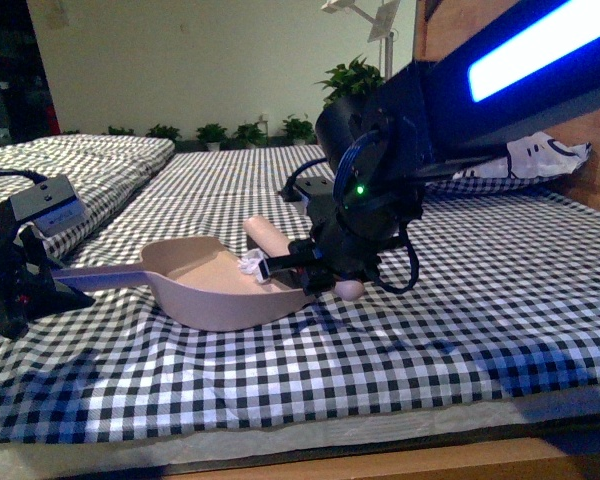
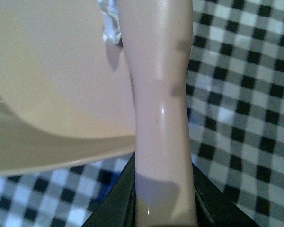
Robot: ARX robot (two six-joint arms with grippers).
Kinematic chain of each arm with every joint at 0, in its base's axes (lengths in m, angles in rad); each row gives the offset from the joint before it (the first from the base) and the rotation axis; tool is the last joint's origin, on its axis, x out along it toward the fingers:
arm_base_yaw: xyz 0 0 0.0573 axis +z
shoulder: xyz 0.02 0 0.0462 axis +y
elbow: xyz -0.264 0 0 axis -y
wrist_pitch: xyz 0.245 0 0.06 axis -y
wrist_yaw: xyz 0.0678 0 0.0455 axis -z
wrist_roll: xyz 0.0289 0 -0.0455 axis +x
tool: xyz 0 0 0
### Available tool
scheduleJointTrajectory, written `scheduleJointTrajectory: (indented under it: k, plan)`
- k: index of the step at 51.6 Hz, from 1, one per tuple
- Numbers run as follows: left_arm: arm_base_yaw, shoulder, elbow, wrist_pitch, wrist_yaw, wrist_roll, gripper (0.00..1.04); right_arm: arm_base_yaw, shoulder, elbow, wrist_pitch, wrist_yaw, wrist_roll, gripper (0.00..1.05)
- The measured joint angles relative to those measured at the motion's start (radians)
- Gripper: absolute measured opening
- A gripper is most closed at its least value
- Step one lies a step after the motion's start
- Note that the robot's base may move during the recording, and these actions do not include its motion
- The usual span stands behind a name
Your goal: Clean up trash
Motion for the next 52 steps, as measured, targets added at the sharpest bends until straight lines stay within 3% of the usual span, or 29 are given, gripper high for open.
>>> scheduleJointTrajectory:
  k: [12, 22, 30, 45, 52]
  plan:
    - [-0.001, 0.0, 0.0, 0.0, 0.0, 0.0, 0.27, 0.018, -0.067, -0.021, -0.026, -0.132, -0.012, 0.2]
    - [-0.001, 0.0, 0.0, 0.0, 0.0, 0.0, 0.27, 0.018, -0.102, -0.024, -0.01, -0.134, -0.021, 0.2]
    - [-0.001, 0.0, 0.0, 0.0, 0.0, 0.0, 0.27, 0.0, -0.107, -0.024, 0.022, -0.085, -0.021, 0.2]
    - [-0.001, 0.0, 0.0, 0.0, 0.0, 0.0, 0.27, -0.094, -0.131, -0.11, 0.202, 0.126, 0.0, 0.2]
    - [-0.001, 0.0, 0.0, 0.0, 0.0, 0.0, 0.27, -0.148, -0.161, -0.161, 0.225, 0.143, 0.003, 0.2]
